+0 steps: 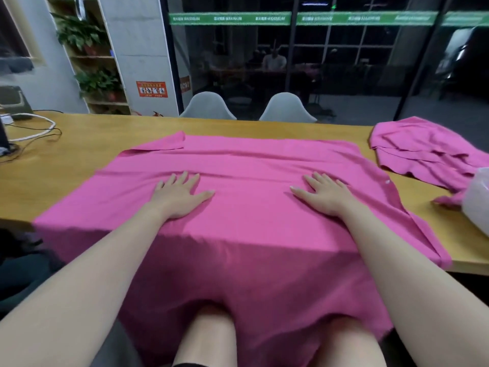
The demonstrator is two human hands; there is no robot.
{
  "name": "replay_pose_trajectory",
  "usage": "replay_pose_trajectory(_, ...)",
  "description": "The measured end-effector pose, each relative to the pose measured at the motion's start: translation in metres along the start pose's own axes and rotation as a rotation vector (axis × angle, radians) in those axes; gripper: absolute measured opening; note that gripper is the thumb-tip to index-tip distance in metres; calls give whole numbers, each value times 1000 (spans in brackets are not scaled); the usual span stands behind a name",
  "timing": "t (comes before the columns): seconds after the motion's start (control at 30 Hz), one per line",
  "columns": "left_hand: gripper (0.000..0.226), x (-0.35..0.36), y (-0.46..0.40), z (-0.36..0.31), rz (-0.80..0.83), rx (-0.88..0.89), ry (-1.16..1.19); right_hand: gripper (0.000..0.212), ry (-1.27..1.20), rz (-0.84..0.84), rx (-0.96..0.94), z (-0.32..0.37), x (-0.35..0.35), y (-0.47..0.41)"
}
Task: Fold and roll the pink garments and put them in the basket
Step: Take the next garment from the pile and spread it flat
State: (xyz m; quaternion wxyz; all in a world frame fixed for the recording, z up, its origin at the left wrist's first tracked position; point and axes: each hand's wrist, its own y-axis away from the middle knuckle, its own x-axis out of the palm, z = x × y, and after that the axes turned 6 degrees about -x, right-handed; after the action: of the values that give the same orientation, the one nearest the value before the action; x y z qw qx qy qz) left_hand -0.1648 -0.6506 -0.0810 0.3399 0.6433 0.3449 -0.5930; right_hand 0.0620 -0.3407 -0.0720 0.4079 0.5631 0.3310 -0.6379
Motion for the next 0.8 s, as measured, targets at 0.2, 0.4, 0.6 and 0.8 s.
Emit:
replay_pose_trajectory(0.2,97,-3,-57,-14,-2,-3,22,98,21,2,-3,-18,-5,-58)
replay_pose_trajectory(0.4,92,-4,-133,-33,-11,10,36,105,29,-9,-6,-43,-13,-135)
replay_pose_trajectory(0.6,95,-3,-227,-49,-15,22,33,124,-1,-40,15,-69,-16,-223)
replay_pose_trajectory(0.8,90,-3,-271,-60,-97,40,81,126,9,-21,29,-78,-21,-265)
